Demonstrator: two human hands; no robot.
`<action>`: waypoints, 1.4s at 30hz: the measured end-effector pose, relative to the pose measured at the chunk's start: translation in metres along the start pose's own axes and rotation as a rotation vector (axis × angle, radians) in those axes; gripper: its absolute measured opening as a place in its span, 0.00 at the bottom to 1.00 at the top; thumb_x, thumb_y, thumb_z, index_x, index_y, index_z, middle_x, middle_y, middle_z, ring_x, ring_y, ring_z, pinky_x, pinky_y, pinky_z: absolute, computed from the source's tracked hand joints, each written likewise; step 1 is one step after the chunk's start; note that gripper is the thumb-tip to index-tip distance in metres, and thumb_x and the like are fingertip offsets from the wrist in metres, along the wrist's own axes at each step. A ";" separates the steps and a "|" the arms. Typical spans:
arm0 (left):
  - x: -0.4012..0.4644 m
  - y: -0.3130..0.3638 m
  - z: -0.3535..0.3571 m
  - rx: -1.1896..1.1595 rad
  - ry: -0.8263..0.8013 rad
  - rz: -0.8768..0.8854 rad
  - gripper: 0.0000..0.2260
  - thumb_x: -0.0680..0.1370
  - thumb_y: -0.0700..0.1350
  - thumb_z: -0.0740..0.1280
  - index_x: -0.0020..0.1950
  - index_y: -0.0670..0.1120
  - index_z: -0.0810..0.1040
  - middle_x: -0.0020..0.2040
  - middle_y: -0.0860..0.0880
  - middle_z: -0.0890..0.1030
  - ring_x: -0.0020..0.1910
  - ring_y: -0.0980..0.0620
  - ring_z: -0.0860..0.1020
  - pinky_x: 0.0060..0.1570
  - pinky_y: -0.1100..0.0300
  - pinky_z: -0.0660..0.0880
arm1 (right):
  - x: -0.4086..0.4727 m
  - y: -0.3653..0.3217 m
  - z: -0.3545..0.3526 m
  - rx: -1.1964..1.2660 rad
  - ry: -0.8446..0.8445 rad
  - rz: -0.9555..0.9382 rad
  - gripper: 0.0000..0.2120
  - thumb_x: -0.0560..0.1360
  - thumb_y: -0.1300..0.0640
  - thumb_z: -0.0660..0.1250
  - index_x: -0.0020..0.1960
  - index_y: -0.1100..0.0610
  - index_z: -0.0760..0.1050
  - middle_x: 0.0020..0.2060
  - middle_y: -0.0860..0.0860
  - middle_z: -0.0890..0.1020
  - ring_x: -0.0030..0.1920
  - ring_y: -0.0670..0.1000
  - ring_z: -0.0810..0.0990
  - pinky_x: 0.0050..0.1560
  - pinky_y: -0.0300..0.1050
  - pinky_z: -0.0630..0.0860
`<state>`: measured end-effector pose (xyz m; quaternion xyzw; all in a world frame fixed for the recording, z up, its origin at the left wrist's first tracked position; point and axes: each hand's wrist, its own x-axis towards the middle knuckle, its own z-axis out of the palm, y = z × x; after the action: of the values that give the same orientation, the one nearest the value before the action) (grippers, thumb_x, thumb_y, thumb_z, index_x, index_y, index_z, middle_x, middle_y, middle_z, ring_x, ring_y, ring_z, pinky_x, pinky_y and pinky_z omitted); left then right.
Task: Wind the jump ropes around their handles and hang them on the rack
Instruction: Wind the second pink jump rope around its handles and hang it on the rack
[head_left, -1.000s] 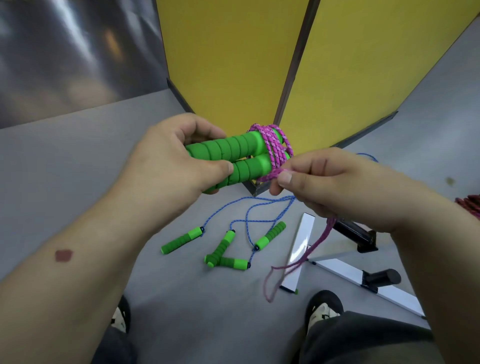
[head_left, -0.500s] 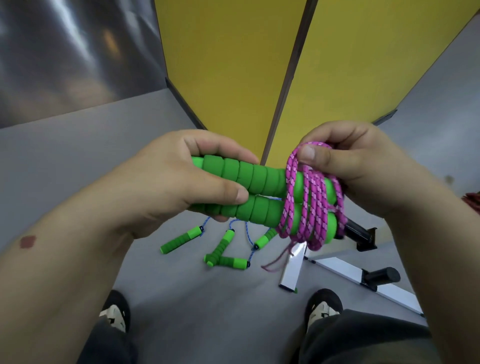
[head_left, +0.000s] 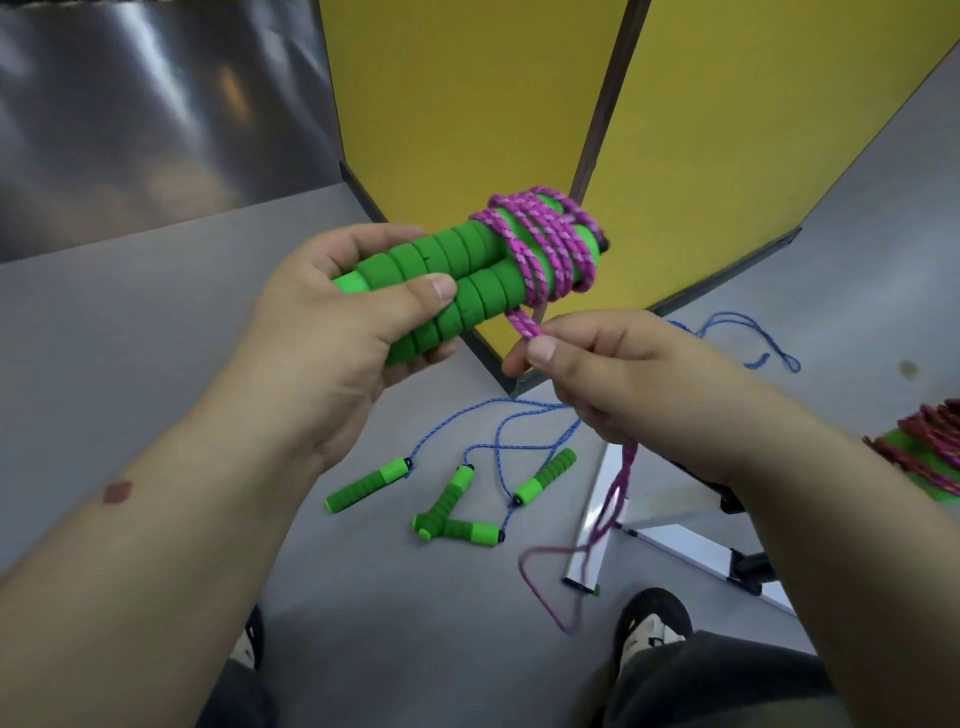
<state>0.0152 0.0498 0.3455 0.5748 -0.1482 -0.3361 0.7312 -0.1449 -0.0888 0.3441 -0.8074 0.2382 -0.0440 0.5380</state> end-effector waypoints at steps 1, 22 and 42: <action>0.002 -0.003 -0.002 0.078 0.019 0.032 0.14 0.74 0.32 0.75 0.54 0.48 0.80 0.50 0.45 0.85 0.43 0.46 0.86 0.39 0.54 0.83 | -0.002 -0.003 0.000 -0.055 -0.007 -0.022 0.11 0.82 0.44 0.63 0.52 0.46 0.83 0.31 0.51 0.65 0.30 0.50 0.63 0.33 0.45 0.63; -0.008 0.013 -0.014 0.144 -0.701 -0.189 0.16 0.62 0.38 0.78 0.48 0.49 0.85 0.44 0.44 0.84 0.38 0.44 0.84 0.35 0.53 0.83 | -0.005 -0.004 -0.026 0.210 0.237 -0.298 0.08 0.67 0.53 0.75 0.42 0.57 0.82 0.32 0.47 0.81 0.29 0.42 0.75 0.32 0.35 0.72; 0.009 -0.013 -0.011 0.352 0.053 0.189 0.15 0.72 0.38 0.79 0.47 0.56 0.82 0.47 0.47 0.84 0.46 0.43 0.86 0.43 0.47 0.86 | -0.002 -0.003 0.006 -0.128 -0.012 -0.092 0.13 0.79 0.44 0.68 0.49 0.54 0.82 0.35 0.62 0.73 0.34 0.54 0.69 0.36 0.53 0.68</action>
<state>0.0245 0.0505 0.3286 0.6861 -0.2387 -0.2197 0.6512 -0.1438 -0.0816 0.3449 -0.8505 0.2000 -0.0486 0.4840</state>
